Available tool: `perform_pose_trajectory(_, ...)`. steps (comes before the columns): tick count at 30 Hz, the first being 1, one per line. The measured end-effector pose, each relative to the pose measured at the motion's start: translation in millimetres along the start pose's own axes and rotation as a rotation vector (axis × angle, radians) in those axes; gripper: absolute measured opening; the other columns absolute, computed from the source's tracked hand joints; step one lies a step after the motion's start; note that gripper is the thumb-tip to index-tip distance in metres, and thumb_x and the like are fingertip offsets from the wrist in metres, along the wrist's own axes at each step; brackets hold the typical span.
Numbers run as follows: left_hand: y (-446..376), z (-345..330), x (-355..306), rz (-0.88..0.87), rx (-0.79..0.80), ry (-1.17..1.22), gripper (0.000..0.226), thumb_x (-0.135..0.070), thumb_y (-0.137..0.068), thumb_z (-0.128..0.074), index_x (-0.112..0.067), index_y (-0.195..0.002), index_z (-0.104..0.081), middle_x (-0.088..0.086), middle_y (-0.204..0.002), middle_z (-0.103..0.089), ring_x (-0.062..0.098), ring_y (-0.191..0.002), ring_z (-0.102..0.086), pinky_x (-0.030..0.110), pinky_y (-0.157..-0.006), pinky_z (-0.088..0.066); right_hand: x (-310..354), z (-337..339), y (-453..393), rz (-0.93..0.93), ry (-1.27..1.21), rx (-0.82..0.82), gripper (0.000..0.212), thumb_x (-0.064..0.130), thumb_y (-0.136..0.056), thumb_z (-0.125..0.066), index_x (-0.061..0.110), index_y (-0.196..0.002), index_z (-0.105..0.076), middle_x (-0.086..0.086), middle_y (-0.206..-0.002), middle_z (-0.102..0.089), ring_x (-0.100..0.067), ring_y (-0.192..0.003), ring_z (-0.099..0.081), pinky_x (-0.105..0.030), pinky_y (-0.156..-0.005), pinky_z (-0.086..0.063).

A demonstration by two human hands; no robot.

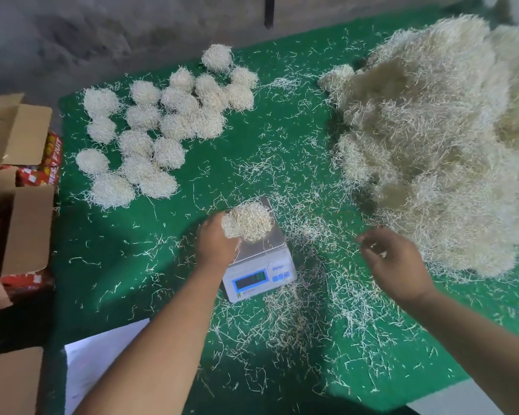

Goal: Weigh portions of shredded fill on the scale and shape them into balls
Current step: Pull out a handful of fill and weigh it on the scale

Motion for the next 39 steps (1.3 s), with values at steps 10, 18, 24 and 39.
perform_pose_trajectory(10, 46, 69, 0, -0.013, -0.171, 0.114, 0.065, -0.038, -0.079, -0.09, -0.016, -0.133, -0.062, 0.003, -0.126, -0.067, 0.025, -0.114, -0.064, 0.02, -0.081, -0.047, 84, -40, -10, 0.198, -0.001, 0.146, 0.028, 0.023, -0.101, -0.066, 0.05, -0.104, -0.065, 0.024, -0.097, -0.07, 0.006, -0.092, -0.065, -0.011, -0.067, -0.055)
perform_pose_trajectory(18, 139, 107, -51, -0.046, -0.016, 0.287, 0.029, -0.008, -0.08, -0.067, -0.033, -0.094, -0.067, -0.007, -0.074, -0.07, -0.003, -0.061, -0.062, 0.014, -0.049, -0.044, 227, -120, 36, 0.632, 0.001, 0.461, 0.029, 0.045, -0.097, -0.073, 0.039, -0.124, -0.067, 0.016, -0.084, -0.067, -0.006, -0.07, -0.066, -0.021, -0.064, -0.052)
perform_pose_trajectory(24, 184, 120, -54, 0.0, -0.021, 0.319, 0.015, -0.03, -0.087, -0.07, -0.041, -0.097, -0.068, -0.012, -0.078, -0.073, 0.003, -0.057, -0.064, 0.031, -0.049, -0.05, 236, -125, 50, 0.624, -0.1, 0.565, 0.007, 0.031, -0.101, -0.072, 0.024, -0.1, -0.072, 0.005, -0.078, -0.073, -0.01, -0.064, -0.071, -0.04, -0.062, -0.058)
perform_pose_trajectory(39, 192, 113, -80, 0.105, -0.083, 0.047, 0.039, -0.053, -0.09, -0.049, -0.025, -0.106, -0.072, 0.002, -0.077, -0.071, 0.017, -0.05, -0.053, 0.028, -0.054, -0.038, 176, -21, 26, 0.313, -0.259, 0.392, 0.009, 0.022, -0.1, -0.074, 0.023, -0.091, -0.078, 0.01, -0.088, -0.078, -0.007, -0.069, -0.07, -0.03, -0.066, -0.061)
Point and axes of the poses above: each hand's wrist, its own y-axis away from the middle knuckle, its own z-axis out of the back of the hand, x = y × z, the point moved 10 cm from there along -y, towards the middle knuckle
